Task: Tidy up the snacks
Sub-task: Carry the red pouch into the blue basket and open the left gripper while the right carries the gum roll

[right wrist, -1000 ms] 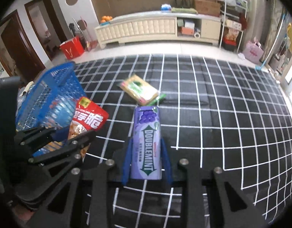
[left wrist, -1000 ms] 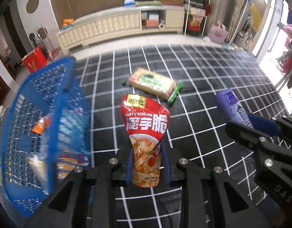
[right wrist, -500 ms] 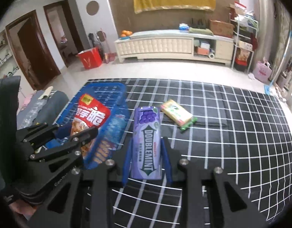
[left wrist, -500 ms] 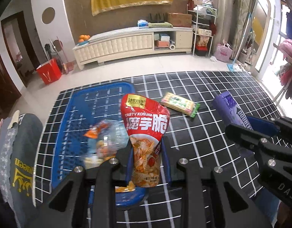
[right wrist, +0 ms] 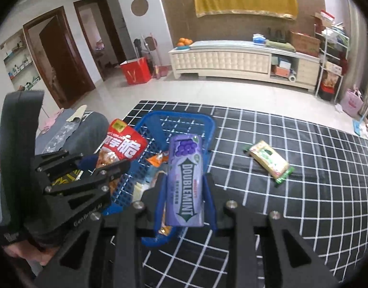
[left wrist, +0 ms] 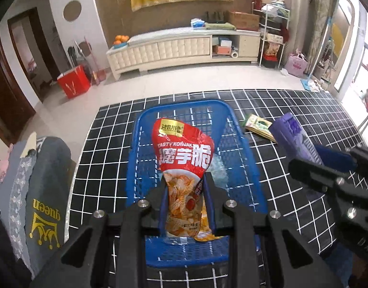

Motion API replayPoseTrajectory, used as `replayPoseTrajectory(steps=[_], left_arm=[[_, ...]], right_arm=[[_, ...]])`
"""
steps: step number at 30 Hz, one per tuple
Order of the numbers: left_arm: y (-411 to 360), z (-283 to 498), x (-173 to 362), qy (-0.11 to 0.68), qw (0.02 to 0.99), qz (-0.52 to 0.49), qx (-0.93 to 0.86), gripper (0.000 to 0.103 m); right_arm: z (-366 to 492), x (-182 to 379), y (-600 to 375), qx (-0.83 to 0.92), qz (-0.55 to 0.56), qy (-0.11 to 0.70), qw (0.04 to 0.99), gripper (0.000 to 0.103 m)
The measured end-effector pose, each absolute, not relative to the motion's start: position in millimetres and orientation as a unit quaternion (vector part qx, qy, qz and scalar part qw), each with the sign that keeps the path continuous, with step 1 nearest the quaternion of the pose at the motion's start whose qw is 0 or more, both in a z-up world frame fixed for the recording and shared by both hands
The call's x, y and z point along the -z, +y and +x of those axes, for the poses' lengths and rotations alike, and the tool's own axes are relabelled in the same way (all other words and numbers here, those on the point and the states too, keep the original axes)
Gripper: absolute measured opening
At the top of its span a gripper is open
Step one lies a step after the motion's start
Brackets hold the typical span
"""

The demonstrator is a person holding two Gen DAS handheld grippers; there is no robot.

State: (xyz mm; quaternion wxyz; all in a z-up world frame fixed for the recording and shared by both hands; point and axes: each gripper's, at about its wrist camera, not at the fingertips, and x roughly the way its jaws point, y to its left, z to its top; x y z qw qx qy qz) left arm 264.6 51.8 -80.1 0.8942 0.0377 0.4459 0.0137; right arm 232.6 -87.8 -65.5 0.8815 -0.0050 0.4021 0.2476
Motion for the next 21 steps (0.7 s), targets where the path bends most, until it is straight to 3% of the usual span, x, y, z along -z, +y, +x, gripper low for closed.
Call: replayPoseTrajectory(steps=[18, 19, 21], left_arm=[[88, 341, 142, 0.536, 0.844, 0.027, 0.017, 0.025], [87, 342, 144, 0.536, 0.843, 0.029, 0.017, 0.027], [87, 341, 145, 0.533, 0.845, 0.026, 0.022, 0.038]], right_arm=[[277, 104, -54, -0.254, -0.014, 0.443, 0.860, 0.035], [278, 106, -55, -0.252, -0.013, 0.446, 0.859, 0.035], [279, 107, -56, -0.251, -0.011, 0.448, 0.858, 0.035]])
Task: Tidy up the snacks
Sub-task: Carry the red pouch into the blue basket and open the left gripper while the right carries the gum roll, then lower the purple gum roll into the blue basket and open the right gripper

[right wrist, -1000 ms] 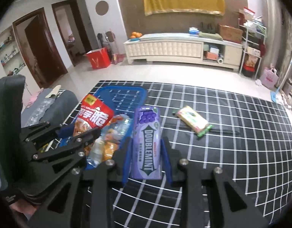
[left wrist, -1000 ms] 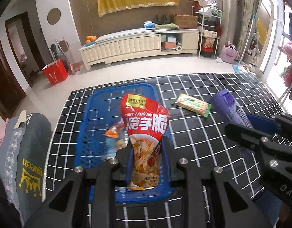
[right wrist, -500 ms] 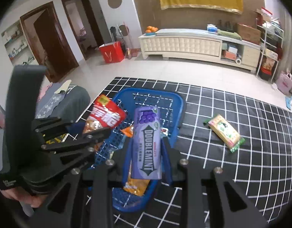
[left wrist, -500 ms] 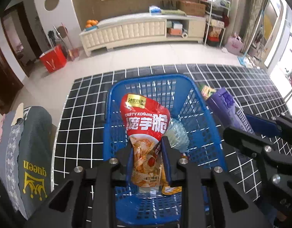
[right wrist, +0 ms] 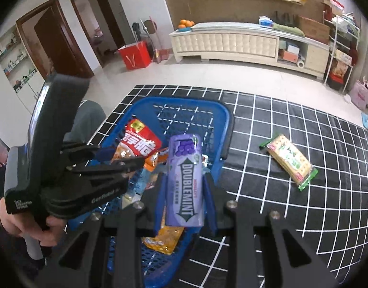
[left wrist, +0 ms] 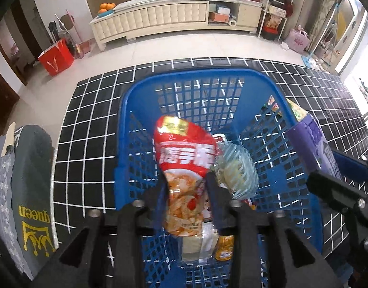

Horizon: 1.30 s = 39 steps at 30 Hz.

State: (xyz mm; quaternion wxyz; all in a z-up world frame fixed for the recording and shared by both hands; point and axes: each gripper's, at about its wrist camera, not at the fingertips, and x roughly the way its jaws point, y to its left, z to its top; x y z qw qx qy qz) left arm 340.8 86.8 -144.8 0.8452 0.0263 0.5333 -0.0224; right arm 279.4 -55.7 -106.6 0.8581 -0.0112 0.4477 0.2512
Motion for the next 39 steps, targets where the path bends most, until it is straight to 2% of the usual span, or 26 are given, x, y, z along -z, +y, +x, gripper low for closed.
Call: replayPoseTrajectory(steps=[7, 18, 39], left_arm=[[95, 333, 137, 0.521, 0.853, 0.021, 0.011, 0.046], [120, 299, 105, 0.490, 0.872, 0.022, -0.013, 0.046], [164, 298, 121, 0.498, 0.866, -0.017, -0.043, 0.047]], right_arm=[[278, 106, -58, -0.252, -0.009, 0.453, 0.855, 0.035], [276, 92, -31, -0.271, -0.026, 0.456, 0.847, 0.035], [296, 125, 33, -0.261, -0.110, 0.477, 0.832, 0.035]])
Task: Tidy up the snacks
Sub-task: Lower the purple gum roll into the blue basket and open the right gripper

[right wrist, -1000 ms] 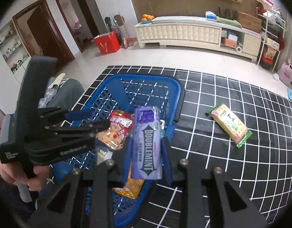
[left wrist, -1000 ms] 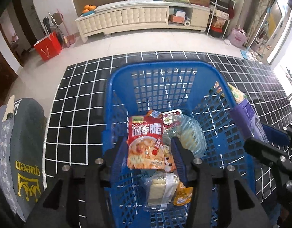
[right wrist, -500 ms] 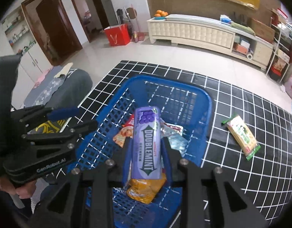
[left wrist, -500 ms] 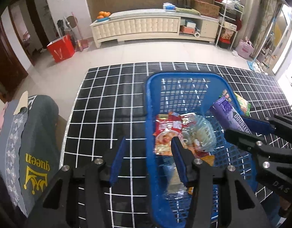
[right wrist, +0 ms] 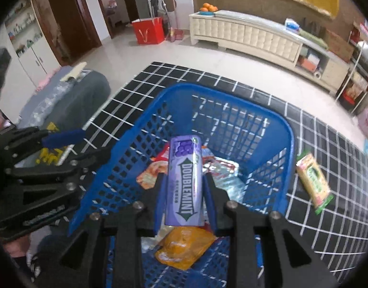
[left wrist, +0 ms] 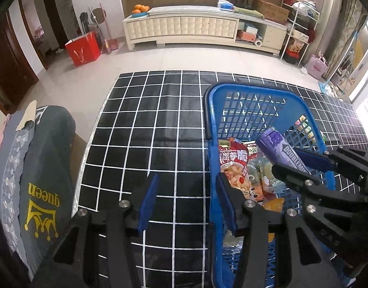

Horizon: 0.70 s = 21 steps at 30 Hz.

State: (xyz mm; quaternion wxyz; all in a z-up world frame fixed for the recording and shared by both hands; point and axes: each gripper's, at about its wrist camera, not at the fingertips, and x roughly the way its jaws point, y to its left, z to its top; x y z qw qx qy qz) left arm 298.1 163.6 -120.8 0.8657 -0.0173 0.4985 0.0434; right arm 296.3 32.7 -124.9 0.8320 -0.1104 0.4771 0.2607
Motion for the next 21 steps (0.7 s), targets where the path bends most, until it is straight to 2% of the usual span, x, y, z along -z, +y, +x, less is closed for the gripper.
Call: replayPoseTrajectory(steps=[5, 7, 10, 15, 17, 21], left_arm=[[162, 296, 122, 0.496, 0.867, -0.015, -0.046, 0.047], [162, 295, 121, 0.500, 0.865, -0.016, -0.048, 0.047], [155, 289, 113, 0.497, 0.866, -0.016, -0.049, 0.047], [139, 278, 96, 0.487, 0.872, -0.005, -0.045, 0.049], [129, 271, 86, 0.479, 0.877, 0.004, -0.042, 0.056], [111, 263, 73, 0.471, 0.881, 0.016, -0.037, 0.056]], right_arm=[[295, 127, 31, -0.273, -0.105, 0.480, 0.827, 0.036], [290, 124, 33, -0.280, -0.119, 0.478, 0.824, 0.048], [280, 113, 30, -0.285, -0.128, 0.465, 0.828, 0.058], [269, 89, 15, -0.284, -0.116, 0.448, 0.840, 0.061], [264, 79, 4, -0.279, -0.110, 0.443, 0.845, 0.061], [253, 59, -19, -0.266, -0.101, 0.423, 0.860, 0.061]])
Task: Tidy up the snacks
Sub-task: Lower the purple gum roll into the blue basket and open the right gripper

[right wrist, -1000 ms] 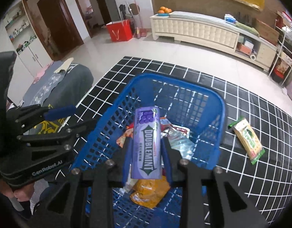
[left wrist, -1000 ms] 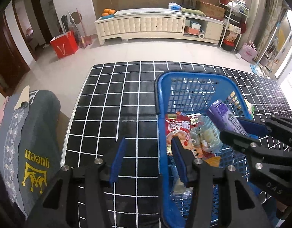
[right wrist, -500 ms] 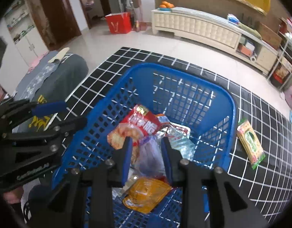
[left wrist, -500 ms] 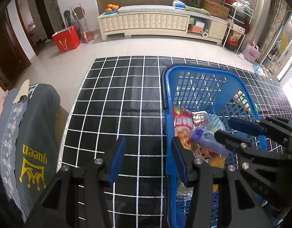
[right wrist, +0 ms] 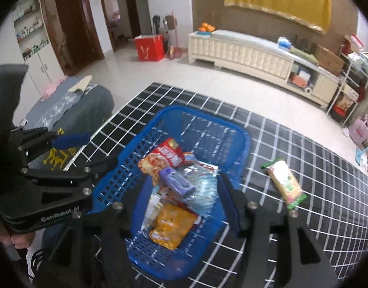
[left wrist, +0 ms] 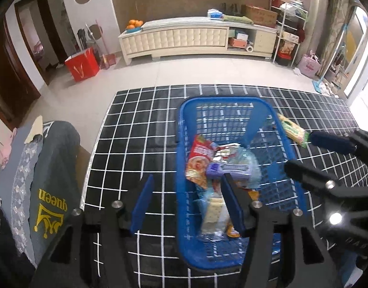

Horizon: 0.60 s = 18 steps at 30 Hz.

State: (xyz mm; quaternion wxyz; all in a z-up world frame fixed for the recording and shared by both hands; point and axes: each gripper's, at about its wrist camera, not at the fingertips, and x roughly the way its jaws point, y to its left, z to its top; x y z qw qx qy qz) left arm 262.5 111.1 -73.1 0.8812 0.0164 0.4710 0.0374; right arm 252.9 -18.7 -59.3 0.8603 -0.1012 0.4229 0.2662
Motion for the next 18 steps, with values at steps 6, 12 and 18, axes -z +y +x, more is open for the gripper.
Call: replayPoseTrajectory(steps=[6, 12, 18], left_arm=[[69, 254, 55, 0.460, 0.887, 0.035, -0.019, 0.056], [20, 246, 47, 0.458, 0.888, 0.048, -0.004, 0.056], [-30, 243, 48, 0.457, 0.888, 0.051, 0.016, 0.064]], right_arm=[[237, 37, -67, -0.246, -0.085, 0.406, 0.876, 0.062], [221, 24, -122, -0.225, -0.065, 0.391, 0.890, 0.071], [220, 21, -172, -0.205, -0.043, 0.387, 0.898, 0.078]])
